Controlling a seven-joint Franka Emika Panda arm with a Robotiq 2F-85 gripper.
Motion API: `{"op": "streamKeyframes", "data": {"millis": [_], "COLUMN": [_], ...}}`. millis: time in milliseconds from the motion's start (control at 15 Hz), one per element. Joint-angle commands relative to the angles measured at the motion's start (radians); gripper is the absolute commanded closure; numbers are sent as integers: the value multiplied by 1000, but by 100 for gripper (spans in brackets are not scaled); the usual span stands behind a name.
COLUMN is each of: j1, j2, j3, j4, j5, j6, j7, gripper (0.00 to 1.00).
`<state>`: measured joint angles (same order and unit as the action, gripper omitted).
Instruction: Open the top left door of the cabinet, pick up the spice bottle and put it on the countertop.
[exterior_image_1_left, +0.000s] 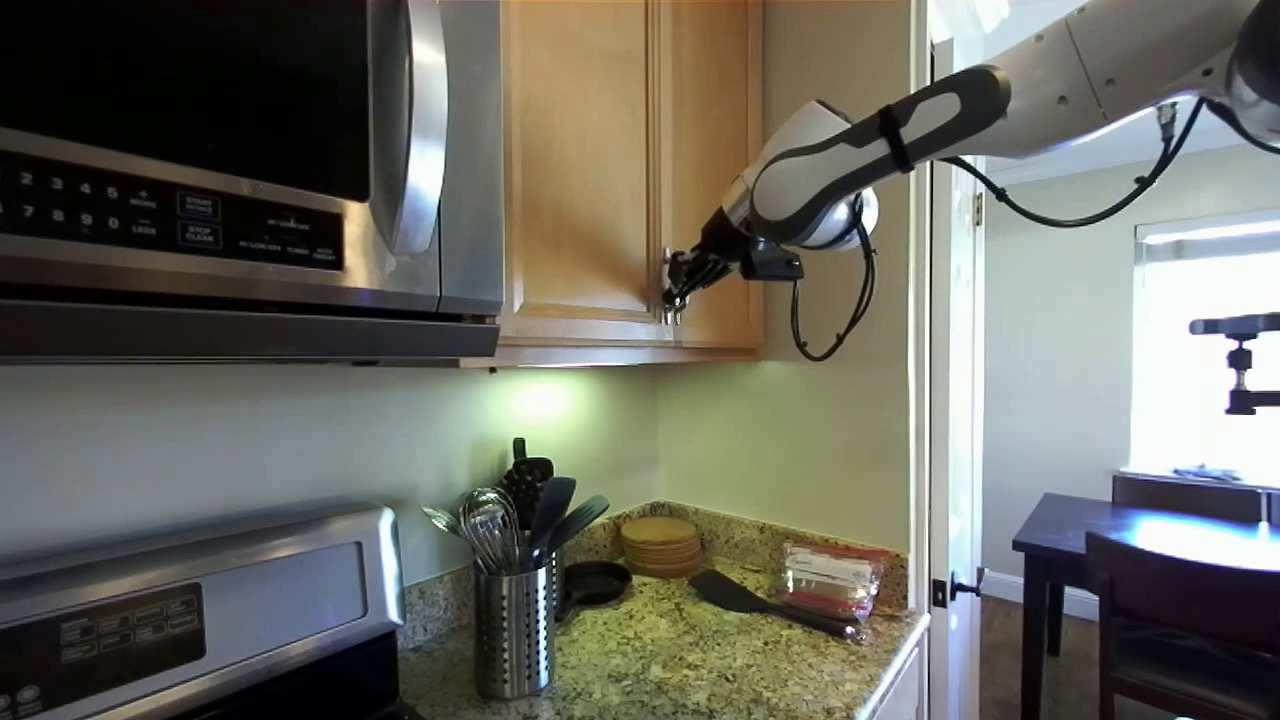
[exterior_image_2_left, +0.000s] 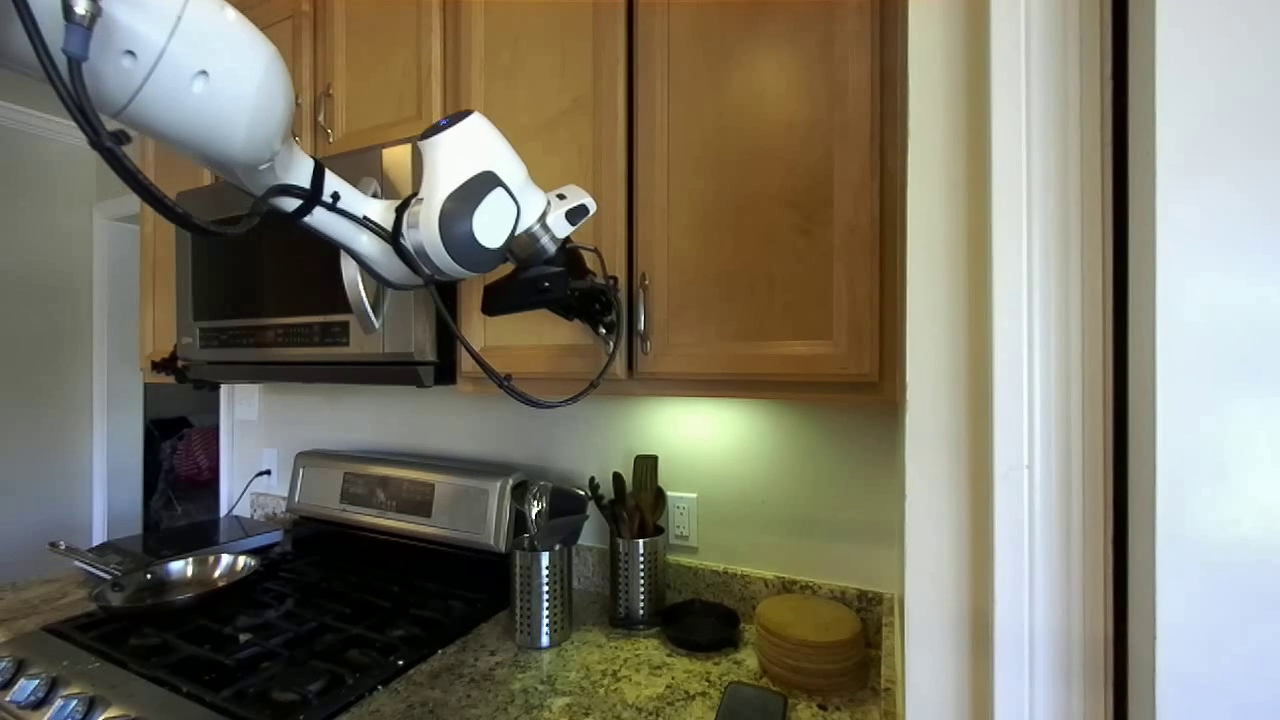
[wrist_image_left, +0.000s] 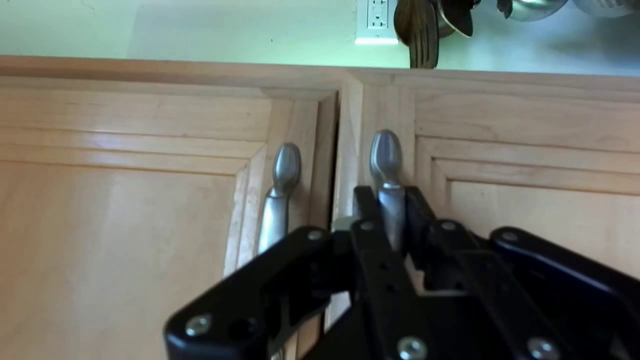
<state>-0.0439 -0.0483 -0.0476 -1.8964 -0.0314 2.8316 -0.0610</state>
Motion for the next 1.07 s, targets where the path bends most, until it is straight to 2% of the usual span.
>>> {"op": "streamKeyframes", "data": {"millis": [0, 200, 333, 600, 1000], "j1": [-8, -23, -18, 74, 241], "j2": [-175, -292, -374, -542, -721], "j3": [24, 59, 81, 88, 80], "j4": [-205, -317, -388, -511, -552], "j5": [-131, -250, -284, -167, -37], "j6": [39, 27, 9, -58, -275], "j7": [113, 228, 258, 119, -39], "gripper": [90, 90, 90, 90, 91]}}
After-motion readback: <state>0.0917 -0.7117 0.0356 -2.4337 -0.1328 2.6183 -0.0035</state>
